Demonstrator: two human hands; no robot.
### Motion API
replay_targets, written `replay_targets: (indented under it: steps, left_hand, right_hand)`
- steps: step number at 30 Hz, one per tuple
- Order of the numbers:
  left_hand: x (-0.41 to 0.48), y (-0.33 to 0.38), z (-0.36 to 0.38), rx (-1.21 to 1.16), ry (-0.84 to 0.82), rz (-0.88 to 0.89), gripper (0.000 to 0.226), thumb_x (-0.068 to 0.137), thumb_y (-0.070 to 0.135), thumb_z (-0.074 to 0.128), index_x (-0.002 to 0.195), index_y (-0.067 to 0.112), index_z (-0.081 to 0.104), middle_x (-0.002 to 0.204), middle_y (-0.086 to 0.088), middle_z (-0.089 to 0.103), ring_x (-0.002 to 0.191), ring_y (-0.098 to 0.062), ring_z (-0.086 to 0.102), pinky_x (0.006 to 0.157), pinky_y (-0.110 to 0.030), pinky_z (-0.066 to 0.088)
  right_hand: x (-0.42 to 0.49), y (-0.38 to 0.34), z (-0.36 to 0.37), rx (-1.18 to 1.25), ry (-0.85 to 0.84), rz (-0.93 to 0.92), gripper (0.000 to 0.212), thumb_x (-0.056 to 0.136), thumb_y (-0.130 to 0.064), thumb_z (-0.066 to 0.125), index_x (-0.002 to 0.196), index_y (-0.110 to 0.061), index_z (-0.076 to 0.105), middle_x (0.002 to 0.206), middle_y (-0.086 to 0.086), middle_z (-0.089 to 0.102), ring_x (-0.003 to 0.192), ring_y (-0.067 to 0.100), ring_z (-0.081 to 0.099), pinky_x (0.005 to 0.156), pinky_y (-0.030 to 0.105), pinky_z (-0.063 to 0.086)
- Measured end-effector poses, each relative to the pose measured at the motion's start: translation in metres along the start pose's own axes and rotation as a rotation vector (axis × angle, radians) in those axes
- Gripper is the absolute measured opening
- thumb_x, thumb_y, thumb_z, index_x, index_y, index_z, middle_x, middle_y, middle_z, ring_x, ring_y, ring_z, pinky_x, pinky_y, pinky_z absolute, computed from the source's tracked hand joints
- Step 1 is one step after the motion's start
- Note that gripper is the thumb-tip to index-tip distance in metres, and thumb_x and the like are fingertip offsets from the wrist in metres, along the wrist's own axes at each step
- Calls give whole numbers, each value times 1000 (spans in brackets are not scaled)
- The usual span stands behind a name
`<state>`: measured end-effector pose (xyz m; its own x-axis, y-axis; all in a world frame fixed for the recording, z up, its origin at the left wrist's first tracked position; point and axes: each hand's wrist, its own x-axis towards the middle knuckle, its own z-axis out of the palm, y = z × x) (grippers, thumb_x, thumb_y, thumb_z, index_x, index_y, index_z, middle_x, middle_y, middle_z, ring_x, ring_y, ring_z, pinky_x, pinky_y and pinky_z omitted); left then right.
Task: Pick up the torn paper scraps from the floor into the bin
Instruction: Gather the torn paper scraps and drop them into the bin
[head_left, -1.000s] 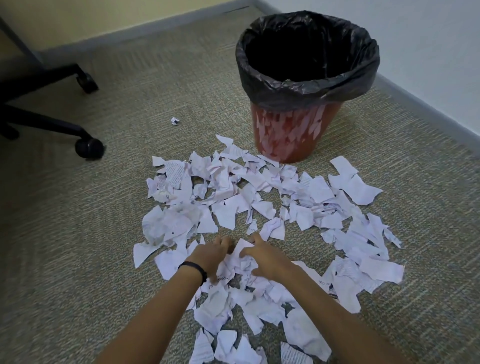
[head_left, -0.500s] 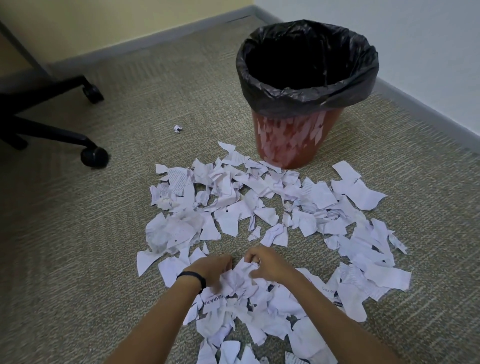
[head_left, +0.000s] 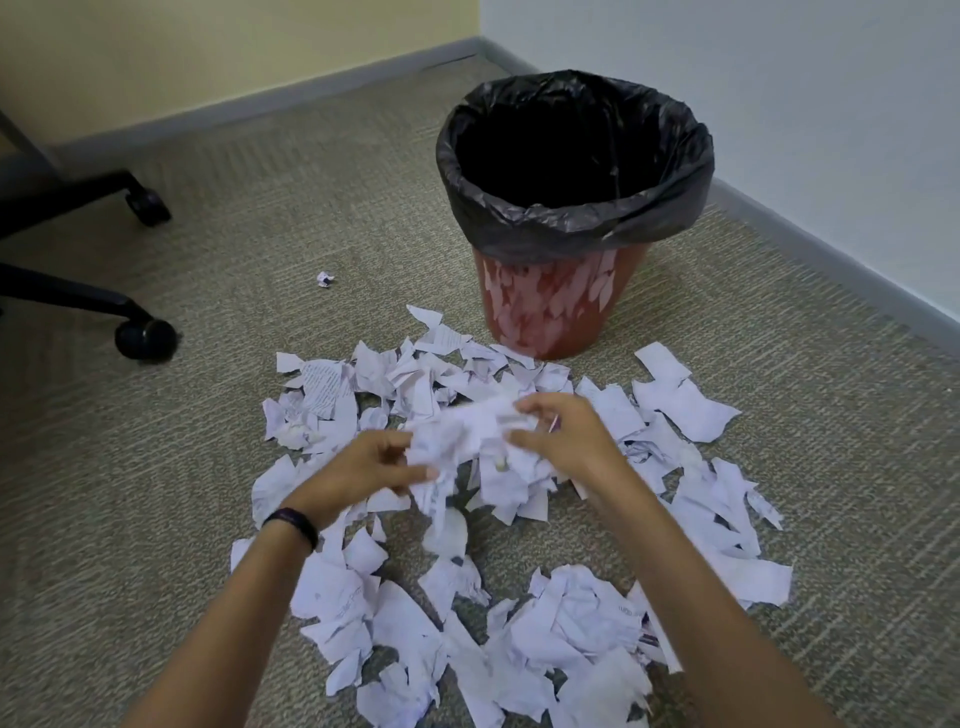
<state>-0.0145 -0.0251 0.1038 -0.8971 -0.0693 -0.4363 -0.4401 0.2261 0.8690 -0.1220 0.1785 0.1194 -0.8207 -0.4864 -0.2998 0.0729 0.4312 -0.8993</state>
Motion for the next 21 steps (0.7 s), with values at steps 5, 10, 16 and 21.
replay_targets:
  steps: [5, 10, 16, 21]
  left_hand:
    - [10, 70, -12, -191, 233, 123, 11, 68, 26, 68, 79, 27, 69, 68, 0, 49, 47, -1, 46, 50, -14, 43]
    - [40, 145, -11, -405, 355, 284, 11, 92, 5, 52, 94, 14, 58, 82, -1, 57, 50, 2, 57, 49, -9, 46]
    - [74, 219, -1, -659, 343, 332, 10, 91, -5, 52, 83, 0, 55, 81, -10, 61, 60, -9, 66, 59, -16, 57]
    - [87, 245, 1, -683, 398, 293, 7, 94, -2, 48, 92, -6, 54, 104, -24, 61, 76, -20, 66, 61, -18, 58]
  right_hand:
    - [10, -54, -50, 296, 101, -37, 17, 79, -5, 68, 85, -20, 65, 89, -1, 67, 81, 18, 64, 69, 30, 54]
    - [45, -104, -81, 759, 167, -134, 10, 89, 1, 56, 82, -6, 59, 60, -1, 70, 56, 8, 66, 56, 24, 57]
    - [76, -143, -88, 1087, 198, -76, 11, 96, -5, 45, 90, 1, 52, 141, 28, 37, 132, 39, 39, 107, 41, 40]
    - [72, -166, -94, 1251, 252, -49, 29, 93, 2, 37, 120, 6, 45, 136, 20, 34, 140, 37, 19, 111, 57, 23]
